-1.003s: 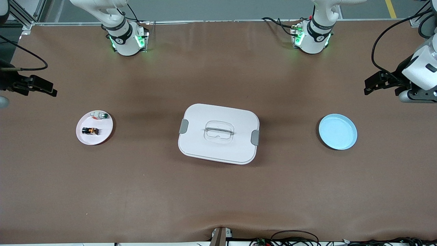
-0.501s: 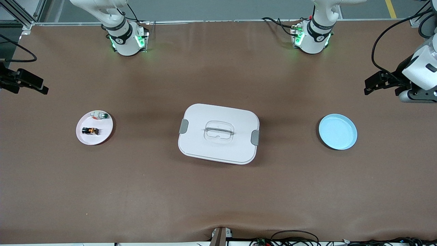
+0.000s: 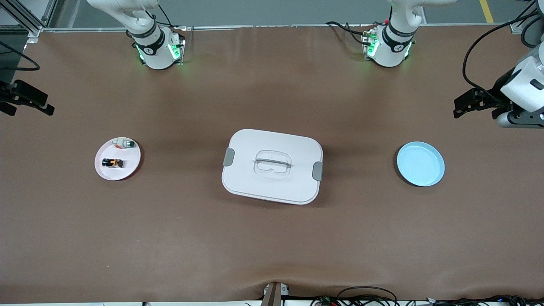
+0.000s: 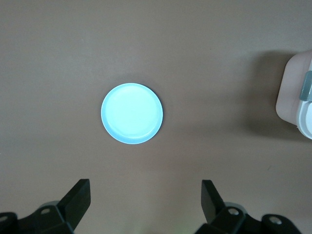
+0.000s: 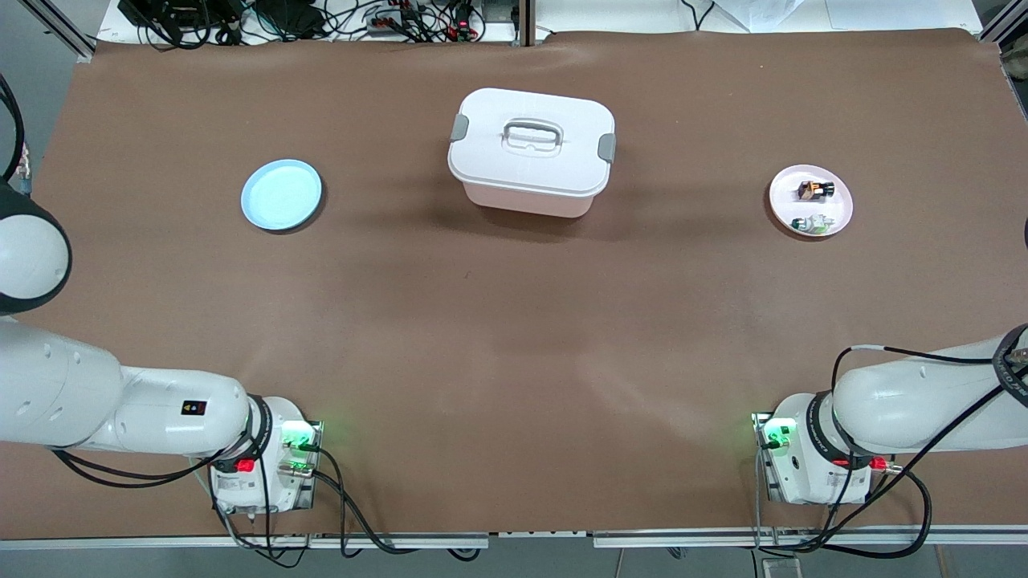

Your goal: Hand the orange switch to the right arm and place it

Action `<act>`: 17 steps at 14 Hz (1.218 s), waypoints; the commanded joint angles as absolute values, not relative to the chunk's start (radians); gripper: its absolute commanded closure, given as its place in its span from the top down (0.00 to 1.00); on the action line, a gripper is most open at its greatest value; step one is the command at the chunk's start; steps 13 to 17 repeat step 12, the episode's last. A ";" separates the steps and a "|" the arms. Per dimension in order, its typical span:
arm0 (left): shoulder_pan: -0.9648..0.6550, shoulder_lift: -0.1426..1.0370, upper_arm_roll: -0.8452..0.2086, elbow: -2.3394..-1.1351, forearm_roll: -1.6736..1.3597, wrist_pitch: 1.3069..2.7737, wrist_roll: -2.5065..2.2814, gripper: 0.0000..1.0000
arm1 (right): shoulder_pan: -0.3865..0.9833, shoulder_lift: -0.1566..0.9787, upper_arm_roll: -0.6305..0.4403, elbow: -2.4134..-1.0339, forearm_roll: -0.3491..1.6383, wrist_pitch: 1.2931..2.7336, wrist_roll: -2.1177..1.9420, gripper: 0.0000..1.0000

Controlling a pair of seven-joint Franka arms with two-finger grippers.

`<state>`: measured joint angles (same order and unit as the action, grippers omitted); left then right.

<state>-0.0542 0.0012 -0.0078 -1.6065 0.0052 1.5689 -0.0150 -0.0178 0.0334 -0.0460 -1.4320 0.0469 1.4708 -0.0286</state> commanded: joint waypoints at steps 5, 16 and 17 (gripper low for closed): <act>-0.057 0.002 -0.005 -1.591 0.015 1.551 0.006 1.00 | -0.025 0.038 -0.037 -1.388 0.018 1.447 -0.029 1.00; -0.055 0.002 -0.005 -1.591 0.015 1.551 0.008 1.00 | -0.025 0.038 -0.038 -1.376 0.025 1.433 -0.026 1.00; -0.055 0.002 -0.005 -1.591 0.015 1.551 0.008 1.00 | -0.025 0.038 -0.038 -1.376 0.025 1.433 -0.026 1.00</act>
